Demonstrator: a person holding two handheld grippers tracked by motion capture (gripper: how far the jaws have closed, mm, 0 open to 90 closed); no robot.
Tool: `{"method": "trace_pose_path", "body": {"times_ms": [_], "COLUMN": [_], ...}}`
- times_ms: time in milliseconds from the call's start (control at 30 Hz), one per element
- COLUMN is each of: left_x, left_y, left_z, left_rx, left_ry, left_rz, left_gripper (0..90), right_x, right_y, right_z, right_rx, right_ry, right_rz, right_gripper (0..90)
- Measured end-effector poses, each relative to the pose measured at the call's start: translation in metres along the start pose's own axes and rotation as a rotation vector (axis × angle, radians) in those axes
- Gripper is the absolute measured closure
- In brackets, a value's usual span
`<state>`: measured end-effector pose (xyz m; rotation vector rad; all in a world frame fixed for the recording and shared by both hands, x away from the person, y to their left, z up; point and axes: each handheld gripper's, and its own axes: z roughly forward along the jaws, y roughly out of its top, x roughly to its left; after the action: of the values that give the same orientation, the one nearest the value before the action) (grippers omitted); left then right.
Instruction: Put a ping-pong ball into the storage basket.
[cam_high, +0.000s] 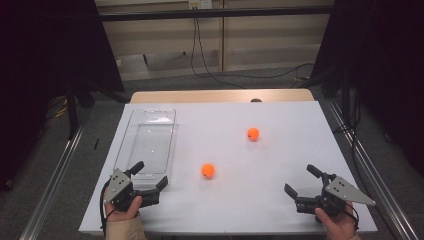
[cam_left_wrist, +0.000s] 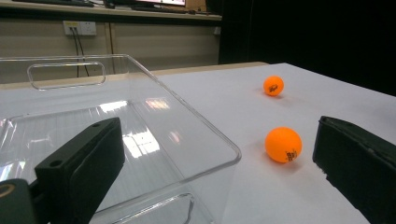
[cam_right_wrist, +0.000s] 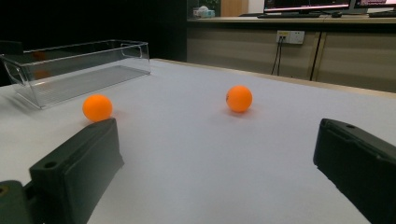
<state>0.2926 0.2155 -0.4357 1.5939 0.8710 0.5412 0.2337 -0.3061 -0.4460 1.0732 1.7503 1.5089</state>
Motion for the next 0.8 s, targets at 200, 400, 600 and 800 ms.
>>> {"method": "trace_pose_path", "body": {"times_ms": [200,400,600,800], "left_x": [-0.0006,-0.0022,-0.0035,-0.0059], "left_y": [0.0006,0.0013,0.0017,0.0028], "left_z": [0.0010,0.0029,0.0049,0.0071], "left_rx": [0.005,0.004,0.009,0.009], "left_ry": [-0.006,-0.020,-0.031,-0.043], "left_rz": [0.001,-0.004,-0.009,-0.011], "left_gripper": [2.2,2.2,2.2,2.1], "right_x": [-0.0008,-0.0003,0.0001,0.0004], "right_y": [-0.0003,-0.0004,-0.0003,-0.0004], "right_z": [-0.0004,-0.0002,0.0001,0.0006], "right_rx": [0.002,0.005,0.005,0.008], "right_ry": [-0.002,0.000,0.002,0.005], "right_rz": [-0.004,-0.011,-0.015,-0.016], "right_gripper": [0.3,0.4,0.4,0.5]}}
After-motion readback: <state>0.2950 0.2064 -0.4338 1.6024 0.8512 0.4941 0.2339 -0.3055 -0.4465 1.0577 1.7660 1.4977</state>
